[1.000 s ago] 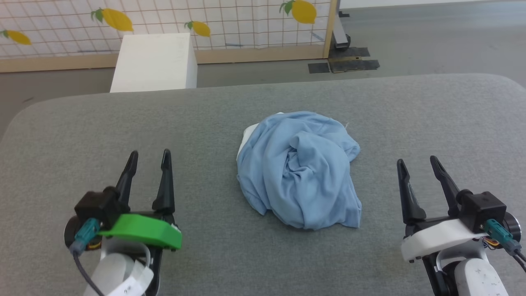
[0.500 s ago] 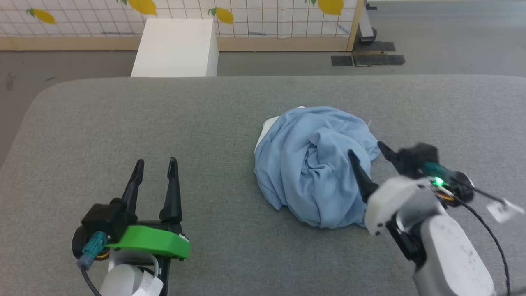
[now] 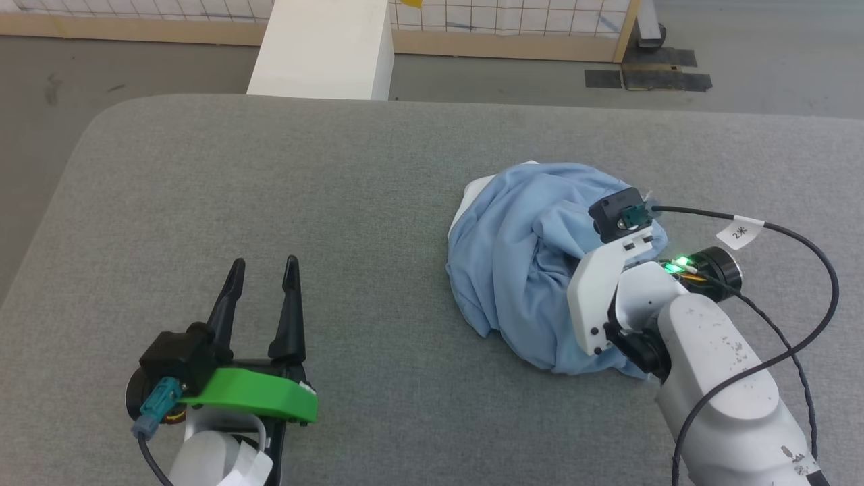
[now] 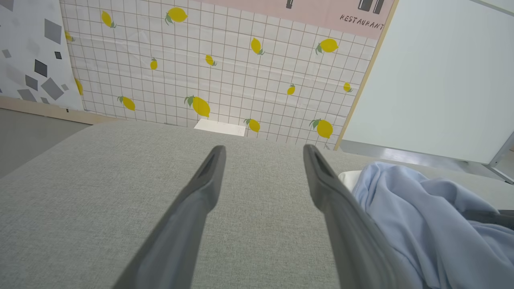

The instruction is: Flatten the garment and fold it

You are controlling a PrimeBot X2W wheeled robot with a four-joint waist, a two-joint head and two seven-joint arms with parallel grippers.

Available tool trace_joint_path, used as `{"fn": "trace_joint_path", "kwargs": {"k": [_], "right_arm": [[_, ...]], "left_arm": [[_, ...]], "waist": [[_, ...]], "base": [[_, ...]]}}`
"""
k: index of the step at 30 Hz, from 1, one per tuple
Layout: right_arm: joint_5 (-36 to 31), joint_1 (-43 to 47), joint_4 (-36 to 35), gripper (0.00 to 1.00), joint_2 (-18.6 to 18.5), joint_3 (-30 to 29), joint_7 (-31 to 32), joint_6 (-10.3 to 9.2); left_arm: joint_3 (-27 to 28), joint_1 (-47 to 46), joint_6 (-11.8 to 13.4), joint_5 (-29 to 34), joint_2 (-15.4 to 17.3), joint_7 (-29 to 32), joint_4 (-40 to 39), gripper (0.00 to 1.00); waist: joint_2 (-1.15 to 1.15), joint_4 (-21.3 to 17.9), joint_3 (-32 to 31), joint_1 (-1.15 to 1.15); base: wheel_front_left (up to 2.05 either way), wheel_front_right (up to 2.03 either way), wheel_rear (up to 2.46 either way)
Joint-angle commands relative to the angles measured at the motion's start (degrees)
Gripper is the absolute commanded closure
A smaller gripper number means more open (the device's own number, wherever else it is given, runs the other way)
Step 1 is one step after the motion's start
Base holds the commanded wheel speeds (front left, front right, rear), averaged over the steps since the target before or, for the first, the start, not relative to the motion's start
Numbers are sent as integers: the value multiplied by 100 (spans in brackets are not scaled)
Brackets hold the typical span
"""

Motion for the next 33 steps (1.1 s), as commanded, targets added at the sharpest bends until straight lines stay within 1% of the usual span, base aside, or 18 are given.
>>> {"fn": "trace_joint_path", "kwargs": {"k": [1,4,7,8,10,12,14,16,19,20,21,25,28,31,33], "right_arm": [[-2,-20,-49,100,2,28,-41,-10],[176,204,-446,100,17,206,-238,-10],[441,568,-1141,100,25,707,-311,-10],[606,786,-1525,100,26,1037,-247,-10],[783,1100,-2009,100,3,1493,-55,-10],[986,1511,-2441,100,-172,2039,320,-10],[1134,1849,-2653,100,-373,2390,683,-10],[1153,2136,-2700,100,-570,2563,1011,-10],[1160,2488,-2682,100,-693,2556,1364,-10],[1155,2582,-2713,12,-690,2483,1378,-10],[1145,2653,-2747,0,-670,2386,1359,-10],[1094,2834,-3076,0,-503,1868,959,-10],[972,2883,-3523,0,-314,1236,198,-10],[821,2961,-3764,0,-128,477,-541,-10],[604,3006,-3814,0,-44,-63,-981,-10]], "left_arm": [[11,-70,-36,85,-34,-20,16,0],[27,2,-56,113,-43,-20,69,0],[41,80,-68,144,-49,-20,90,0],[52,118,-71,158,-51,-20,90,0],[69,163,-74,178,-52,-20,87,0],[85,204,-80,198,-54,-20,85,0],[80,214,-89,213,-55,-20,92,0],[67,207,-99,212,-56,-20,98,0],[37,204,-111,214,-58,-20,115,0],[34,209,-116,212,-58,-20,122,0],[37,214,-119,210,-58,-20,127,0],[67,234,-133,207,-59,-20,150,0],[74,256,-143,219,-59,-20,160,0],[84,244,-149,220,-60,-20,155,0],[86,223,-153,227,-60,-20,148,0]], "waist": [[0,24,-50,0],[0,25,-182,0],[0,-15,-311,0],[0,-45,-364,0],[0,-100,-421,0],[0,-165,-482,0],[0,-201,-502,0],[0,-224,-509,0],[0,-248,-518,0],[0,-257,-521,0],[0,-265,-521,0],[0,-298,-532,0],[0,-314,-540,0],[0,-321,-530,0],[0,-323,-512,0]], "base": [[0,0,0],[0,0,0],[0,0,0],[0,0,0],[0,0,0],[0,0,0],[0,0,0],[0,0,0],[0,0,0],[0,0,0],[0,0,0],[0,0,0],[0,0,0],[0,0,0],[0,0,0]]}}
